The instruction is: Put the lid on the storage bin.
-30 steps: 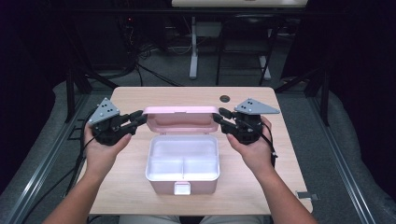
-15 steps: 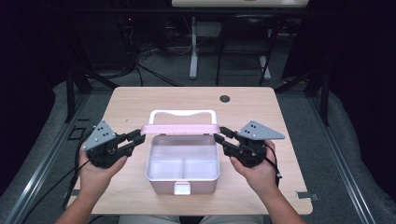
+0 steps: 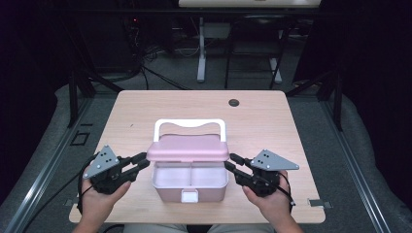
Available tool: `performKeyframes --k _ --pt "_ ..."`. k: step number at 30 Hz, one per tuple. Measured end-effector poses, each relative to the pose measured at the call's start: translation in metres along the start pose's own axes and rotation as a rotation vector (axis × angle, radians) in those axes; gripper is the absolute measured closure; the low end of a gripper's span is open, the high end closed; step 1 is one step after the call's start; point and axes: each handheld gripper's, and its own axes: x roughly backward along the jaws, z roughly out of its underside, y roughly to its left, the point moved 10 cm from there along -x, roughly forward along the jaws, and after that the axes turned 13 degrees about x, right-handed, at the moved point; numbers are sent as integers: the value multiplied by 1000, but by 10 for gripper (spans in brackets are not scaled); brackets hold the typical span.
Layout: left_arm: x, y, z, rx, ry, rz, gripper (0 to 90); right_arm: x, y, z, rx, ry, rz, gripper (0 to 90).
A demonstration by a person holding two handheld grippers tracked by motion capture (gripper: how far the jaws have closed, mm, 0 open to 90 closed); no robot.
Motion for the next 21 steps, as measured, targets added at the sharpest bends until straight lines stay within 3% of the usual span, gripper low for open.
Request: performKeyframes --k 12,21 --pt "2 2 19 9 27 -9 731 1 6 18 -14 20 -13 684" --pt "4 2 24 23 41 -1 731 3 9 25 -14 34 -16 682"
